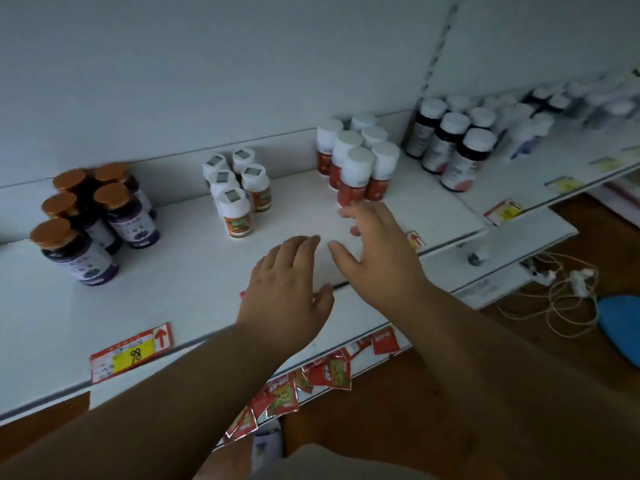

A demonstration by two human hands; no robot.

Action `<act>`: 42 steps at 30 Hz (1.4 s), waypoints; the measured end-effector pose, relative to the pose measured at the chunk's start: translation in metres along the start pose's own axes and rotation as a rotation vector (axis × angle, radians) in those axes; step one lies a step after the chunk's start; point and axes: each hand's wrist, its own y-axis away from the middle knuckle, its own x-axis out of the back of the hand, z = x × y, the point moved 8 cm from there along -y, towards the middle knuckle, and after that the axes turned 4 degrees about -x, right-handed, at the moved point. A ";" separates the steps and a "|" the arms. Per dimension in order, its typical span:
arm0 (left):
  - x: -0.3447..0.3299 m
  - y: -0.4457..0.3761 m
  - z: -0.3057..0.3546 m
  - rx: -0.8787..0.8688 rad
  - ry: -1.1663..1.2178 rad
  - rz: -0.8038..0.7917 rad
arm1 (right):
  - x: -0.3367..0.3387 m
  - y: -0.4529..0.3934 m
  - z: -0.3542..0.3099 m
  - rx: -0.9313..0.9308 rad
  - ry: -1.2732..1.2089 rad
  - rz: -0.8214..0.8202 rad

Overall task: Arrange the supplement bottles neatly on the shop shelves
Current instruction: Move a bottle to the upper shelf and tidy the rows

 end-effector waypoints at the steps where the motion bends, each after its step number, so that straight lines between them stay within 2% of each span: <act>1: -0.004 -0.002 0.015 -0.027 -0.006 -0.003 | 0.013 0.009 0.010 -0.015 -0.014 0.033; 6: -0.054 0.003 0.121 -0.140 0.037 -0.084 | 0.085 0.087 0.093 -0.160 0.032 0.117; 12: -0.118 0.012 0.273 -0.280 0.101 -0.098 | 0.192 0.176 0.201 -0.327 0.057 0.139; 17: -0.186 0.021 0.367 -0.385 0.115 -0.265 | 0.243 0.236 0.293 -0.497 0.061 0.161; 20: -0.218 -0.001 0.385 -0.343 0.129 -0.314 | 0.250 0.236 0.336 -0.543 0.027 0.172; 23: -0.249 -0.037 0.400 -0.397 0.093 -0.319 | 0.243 0.219 0.381 -0.569 0.024 0.147; 25: -0.281 -0.061 0.412 -0.441 0.082 -0.378 | 0.234 0.214 0.418 -0.622 0.043 0.126; 28: -0.329 -0.117 0.424 -0.481 0.069 -0.409 | 0.226 0.191 0.475 -0.660 0.056 0.192; 31: -0.373 -0.156 0.418 -0.413 0.080 -0.420 | 0.203 0.167 0.529 -0.716 -0.001 0.133; 36: -0.466 -0.193 0.422 -0.311 0.103 -0.494 | 0.168 0.144 0.632 -0.780 -0.060 0.162; 42: -0.561 -0.208 0.354 -0.144 -0.004 -0.557 | 0.054 0.126 0.715 -0.793 -0.229 0.045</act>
